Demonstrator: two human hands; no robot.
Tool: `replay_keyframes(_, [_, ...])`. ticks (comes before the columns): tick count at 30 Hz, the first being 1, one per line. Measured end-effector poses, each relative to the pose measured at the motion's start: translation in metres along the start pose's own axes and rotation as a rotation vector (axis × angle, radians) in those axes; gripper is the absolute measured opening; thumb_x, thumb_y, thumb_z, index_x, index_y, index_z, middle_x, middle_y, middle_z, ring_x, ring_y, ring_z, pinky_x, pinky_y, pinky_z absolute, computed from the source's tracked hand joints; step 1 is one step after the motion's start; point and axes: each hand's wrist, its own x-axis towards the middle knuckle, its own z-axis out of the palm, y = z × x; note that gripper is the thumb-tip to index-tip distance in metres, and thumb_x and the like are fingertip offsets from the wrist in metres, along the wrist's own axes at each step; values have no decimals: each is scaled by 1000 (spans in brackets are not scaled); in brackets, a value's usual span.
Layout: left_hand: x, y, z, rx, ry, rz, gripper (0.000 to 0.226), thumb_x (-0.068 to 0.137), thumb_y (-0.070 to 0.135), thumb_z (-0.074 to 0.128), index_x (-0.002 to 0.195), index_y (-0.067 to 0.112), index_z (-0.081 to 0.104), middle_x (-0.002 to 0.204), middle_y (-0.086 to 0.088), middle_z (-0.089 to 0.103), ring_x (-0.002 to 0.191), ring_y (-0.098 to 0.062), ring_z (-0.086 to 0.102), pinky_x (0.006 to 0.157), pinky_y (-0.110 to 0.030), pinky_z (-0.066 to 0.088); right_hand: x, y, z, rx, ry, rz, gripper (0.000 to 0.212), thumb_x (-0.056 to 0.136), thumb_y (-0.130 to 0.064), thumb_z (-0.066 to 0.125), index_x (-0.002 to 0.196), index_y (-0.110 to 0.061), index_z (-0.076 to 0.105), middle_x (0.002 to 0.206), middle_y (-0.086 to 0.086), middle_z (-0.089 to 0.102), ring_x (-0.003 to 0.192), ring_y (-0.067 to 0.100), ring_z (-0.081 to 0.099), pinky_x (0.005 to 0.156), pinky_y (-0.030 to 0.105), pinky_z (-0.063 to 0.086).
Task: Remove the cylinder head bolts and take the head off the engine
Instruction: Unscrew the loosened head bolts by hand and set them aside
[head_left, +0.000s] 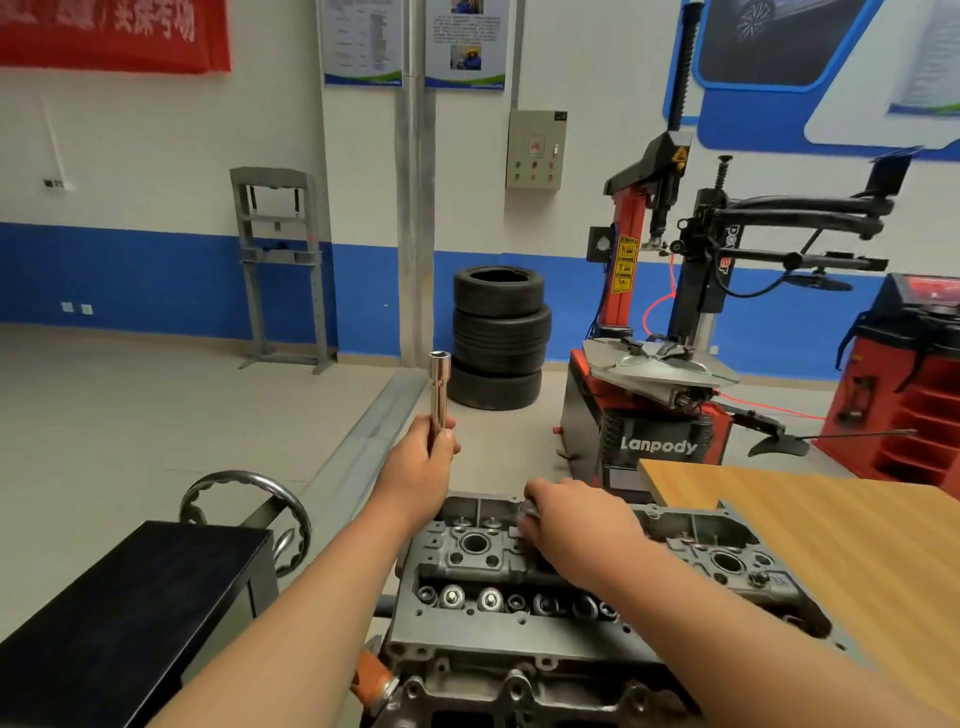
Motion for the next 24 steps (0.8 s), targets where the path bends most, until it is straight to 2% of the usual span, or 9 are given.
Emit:
replay_keyframes(3, [-2,3,-7,-10,-13,19,11,100,27,46,102,33,54,90,10,69,86,-5,65,73,-22,47,-6,-14,3,-75,33,-15,27,99,-32,45,122,-19,43,114,9,50,96,34,62,65,36,40])
replay_keyframes(6, [-2,7,-14,-28,-45,23,9,95,25,57,93,33,60,86,6,71,82,-11,68,69,-21,51,-11,-23,-1,-85,1,-49,33,98,-41,44,124,-20,42,115,10,45,94,33,60,64,35,37])
replay_keyframes(8, [-3,8,-15,-16,-45,28,7,91,26,65,89,33,63,84,6,71,80,-11,68,68,-20,50,-9,-25,-5,-117,-33,-43,35,97,-36,45,128,-20,40,117,10,45,96,33,59,65,35,36])
replay_keyframes(11, [-4,6,-13,42,-17,27,6,85,33,71,82,33,66,76,13,69,73,1,63,64,-15,44,-6,-23,-5,-110,-94,21,39,96,-28,48,132,-18,35,123,11,44,103,34,58,68,37,38])
replay_keyframes(15, [-4,3,-8,128,-64,76,19,86,39,68,72,28,63,64,10,61,61,-1,54,59,-23,41,-1,-15,2,-84,-137,74,38,95,-25,51,129,-16,37,122,9,49,106,33,58,72,39,39])
replay_keyframes(17, [-6,4,-6,154,-62,114,19,87,40,66,72,28,61,67,8,59,64,-6,54,60,-24,42,3,-13,-1,-103,-136,131,33,96,-23,49,127,-15,40,123,10,51,107,32,57,73,38,38])
replay_keyframes(20, [-7,4,-5,148,7,113,11,89,37,64,80,38,58,84,8,61,77,-3,56,64,-18,38,13,-11,-9,-108,-168,221,38,95,-25,48,131,-12,43,131,11,50,117,32,50,84,39,41])
replay_keyframes(22, [-7,1,-5,143,51,74,10,91,38,61,82,38,56,87,6,61,78,-4,56,62,-18,37,23,-20,-21,6,-37,196,44,95,-37,49,132,-13,45,132,10,48,120,31,44,88,40,42])
replay_keyframes(24, [-7,1,-7,181,53,49,17,90,47,52,82,32,56,82,5,61,72,-9,56,58,-22,37,41,-41,-33,358,190,65,53,93,-51,46,133,-16,45,129,5,51,116,25,48,84,38,42])
